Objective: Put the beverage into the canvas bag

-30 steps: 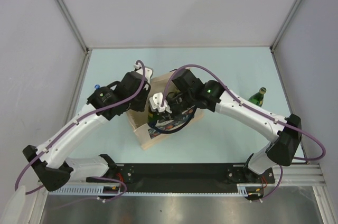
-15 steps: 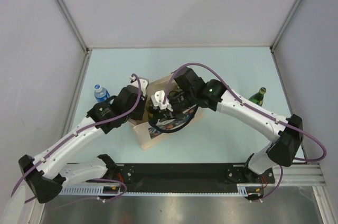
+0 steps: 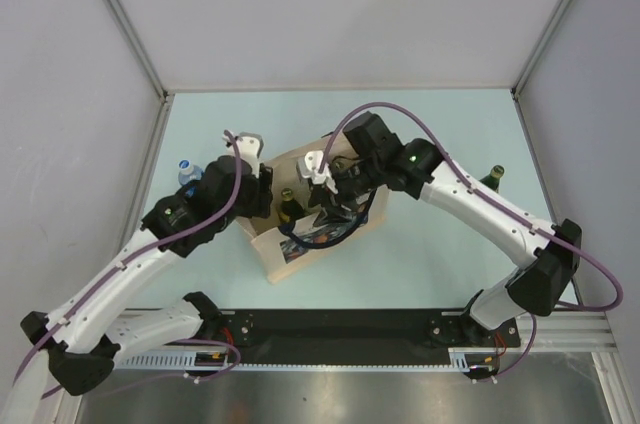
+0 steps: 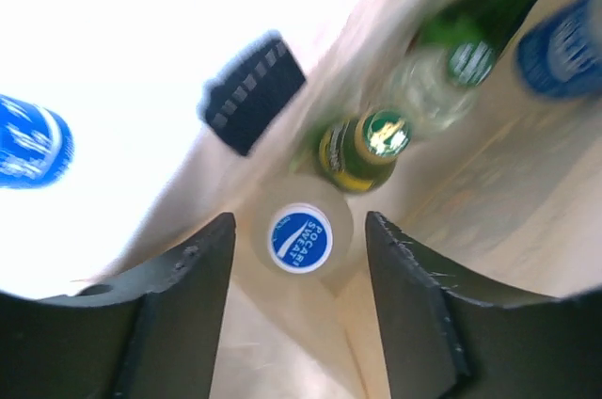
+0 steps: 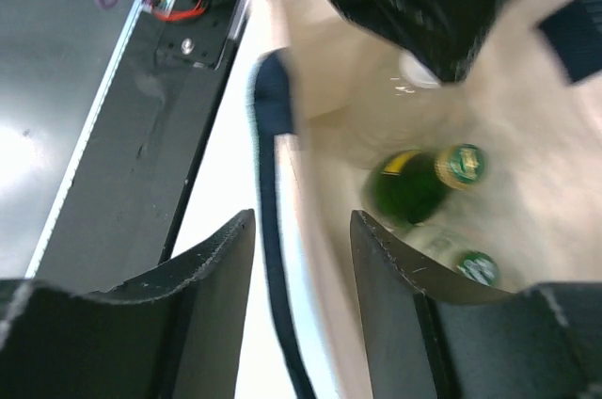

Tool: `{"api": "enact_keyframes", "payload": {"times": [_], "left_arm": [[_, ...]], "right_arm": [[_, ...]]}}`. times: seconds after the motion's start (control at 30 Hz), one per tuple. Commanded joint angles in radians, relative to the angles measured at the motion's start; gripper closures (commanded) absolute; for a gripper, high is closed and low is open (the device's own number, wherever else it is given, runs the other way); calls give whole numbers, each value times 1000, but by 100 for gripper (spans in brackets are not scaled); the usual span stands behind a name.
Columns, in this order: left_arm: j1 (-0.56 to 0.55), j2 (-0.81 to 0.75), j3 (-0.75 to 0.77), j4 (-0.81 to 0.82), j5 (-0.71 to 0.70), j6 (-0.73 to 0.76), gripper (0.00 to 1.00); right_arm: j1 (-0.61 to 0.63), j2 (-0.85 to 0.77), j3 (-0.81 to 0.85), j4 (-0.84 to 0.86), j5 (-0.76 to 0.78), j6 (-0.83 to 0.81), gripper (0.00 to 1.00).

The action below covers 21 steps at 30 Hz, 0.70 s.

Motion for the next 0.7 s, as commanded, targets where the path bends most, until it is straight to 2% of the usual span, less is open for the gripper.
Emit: {"api": "enact_keyframes", "payload": {"times": [0.0,0.2,0.33,0.4,0.67], "left_arm": [[12,-30,162,-20,-58,-29,35],[13,-29,288,-10,-55,-26,20],[12,-43,328,-2,-49,-38,7],[13,-69,331,19,-39,-52,1],[13,-188,220,84,-48,-129,0]], "right_arm": [[-50,-75,108,-32,-69,55,49],[-153,-129,108,-11,-80,110,46],[-281,-175,79,37,-86,224,46],[-404,-214,58,75,-83,280,44],[-834,-331,-100,77,90,446,43]]}}
